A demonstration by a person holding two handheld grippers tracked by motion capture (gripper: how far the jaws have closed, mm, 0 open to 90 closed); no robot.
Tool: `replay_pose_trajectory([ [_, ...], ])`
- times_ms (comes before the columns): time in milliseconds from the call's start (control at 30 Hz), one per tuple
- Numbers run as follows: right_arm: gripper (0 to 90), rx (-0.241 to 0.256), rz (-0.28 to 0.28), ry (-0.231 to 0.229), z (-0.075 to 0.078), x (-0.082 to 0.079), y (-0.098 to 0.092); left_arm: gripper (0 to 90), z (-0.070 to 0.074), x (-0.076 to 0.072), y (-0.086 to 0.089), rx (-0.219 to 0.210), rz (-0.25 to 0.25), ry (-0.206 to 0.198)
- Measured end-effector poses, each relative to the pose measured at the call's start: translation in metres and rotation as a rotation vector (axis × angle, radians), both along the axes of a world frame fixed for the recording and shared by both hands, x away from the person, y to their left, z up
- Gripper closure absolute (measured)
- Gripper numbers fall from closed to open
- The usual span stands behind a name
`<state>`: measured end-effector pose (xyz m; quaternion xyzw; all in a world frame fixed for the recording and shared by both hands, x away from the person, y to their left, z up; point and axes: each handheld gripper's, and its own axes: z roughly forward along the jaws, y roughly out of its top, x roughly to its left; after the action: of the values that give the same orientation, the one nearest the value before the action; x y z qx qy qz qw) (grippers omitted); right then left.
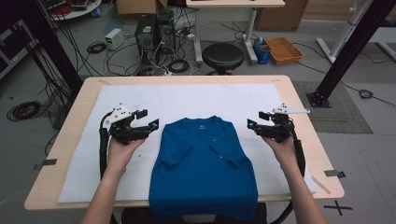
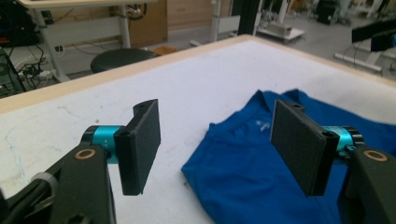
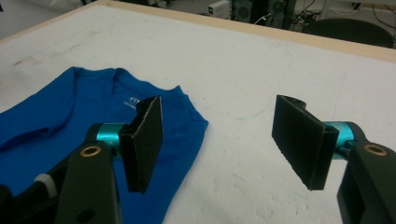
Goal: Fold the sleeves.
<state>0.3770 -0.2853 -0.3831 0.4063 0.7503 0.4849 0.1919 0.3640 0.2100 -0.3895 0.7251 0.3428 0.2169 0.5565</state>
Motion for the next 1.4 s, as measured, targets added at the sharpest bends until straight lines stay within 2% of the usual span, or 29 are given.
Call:
replay_pose_trajectory([
  [67,32.9,-0.01,-0.001,0.0,0.0,0.0,-0.002,33.4,0.001,-0.001,-0.001,-0.006,-0.004,0.007],
  [133,32.3,0.005,-0.006,-0.006,0.001,0.0,-0.004,33.4,0.002,-0.002,0.0,-0.025,-0.002,-0.002],
  [233,31.3,0.011,-0.008,-0.011,0.002,0.0,-0.005,33.0,0.005,-0.005,0.0,-0.015,0.014,-0.034],
  [300,31.0,0.015,-0.002,-0.008,0.002,0.001,-0.006,33.0,0.006,-0.006,-0.002,0.017,0.022,-0.05],
  [567,26.0,0.015,-0.001,-0.008,0.005,0.002,-0.005,31.4,0.005,-0.005,-0.004,0.021,0.021,-0.009],
  [700,22.2,0.026,-0.002,-0.011,0.007,0.003,-0.006,31.5,0.006,-0.005,-0.003,-0.006,0.014,0.017],
  [833,21.7,0.038,-0.014,-0.001,0.007,0.002,-0.009,31.4,0.007,-0.006,-0.003,-0.01,0.02,0.021],
  [1100,22.1,0.045,-0.029,-0.01,0.01,0.003,-0.011,31.4,0.007,-0.006,0.0,0.0,0.029,0.029],
  [1333,22.9,0.05,-0.037,-0.001,0.007,0.004,-0.013,31.4,0.005,-0.005,-0.002,0.009,0.018,0.04],
  [1400,22.9,0.052,-0.038,0.0,0.008,0.004,-0.014,31.4,0.005,-0.005,-0.001,-0.002,0.01,0.051],
])
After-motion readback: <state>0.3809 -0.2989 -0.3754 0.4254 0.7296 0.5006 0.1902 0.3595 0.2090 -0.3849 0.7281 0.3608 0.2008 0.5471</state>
